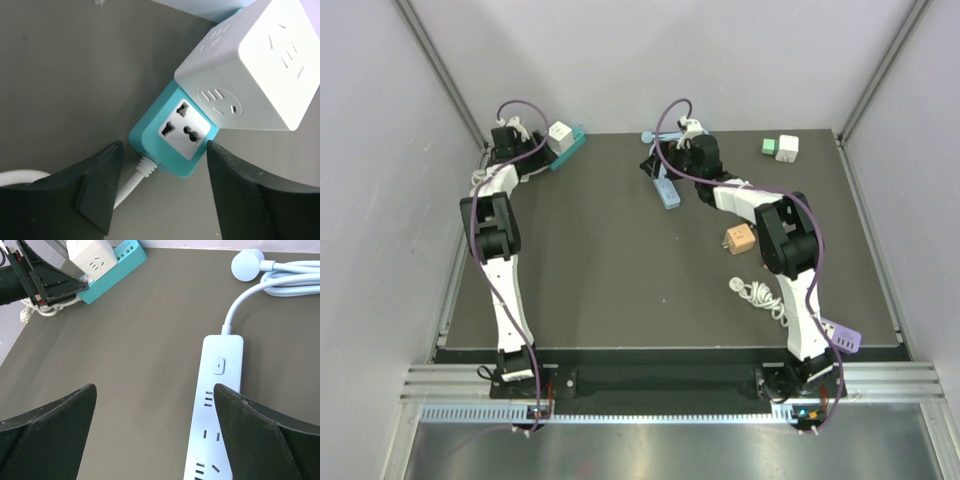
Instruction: Pull the plug off the socket
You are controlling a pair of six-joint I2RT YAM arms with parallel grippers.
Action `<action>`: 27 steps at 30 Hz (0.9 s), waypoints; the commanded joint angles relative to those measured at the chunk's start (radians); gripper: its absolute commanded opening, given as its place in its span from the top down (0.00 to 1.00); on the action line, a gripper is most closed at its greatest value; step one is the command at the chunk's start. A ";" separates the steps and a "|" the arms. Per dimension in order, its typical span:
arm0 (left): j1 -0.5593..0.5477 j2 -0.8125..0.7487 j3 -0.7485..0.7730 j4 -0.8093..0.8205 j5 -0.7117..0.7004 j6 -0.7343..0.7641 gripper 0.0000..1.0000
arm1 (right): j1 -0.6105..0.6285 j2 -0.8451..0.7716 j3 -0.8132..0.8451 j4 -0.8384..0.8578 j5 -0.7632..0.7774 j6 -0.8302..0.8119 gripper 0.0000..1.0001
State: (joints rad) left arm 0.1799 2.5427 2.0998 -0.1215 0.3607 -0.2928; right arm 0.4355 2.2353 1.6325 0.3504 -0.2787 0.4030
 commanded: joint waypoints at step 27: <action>-0.086 -0.684 -0.819 0.035 -0.097 -0.145 0.17 | 0.017 0.043 0.061 0.038 -0.042 0.025 0.00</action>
State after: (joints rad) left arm 0.1257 1.9205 1.2259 0.0250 0.2970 -0.4587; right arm 0.4423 2.2723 1.6436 0.3508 -0.3019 0.4236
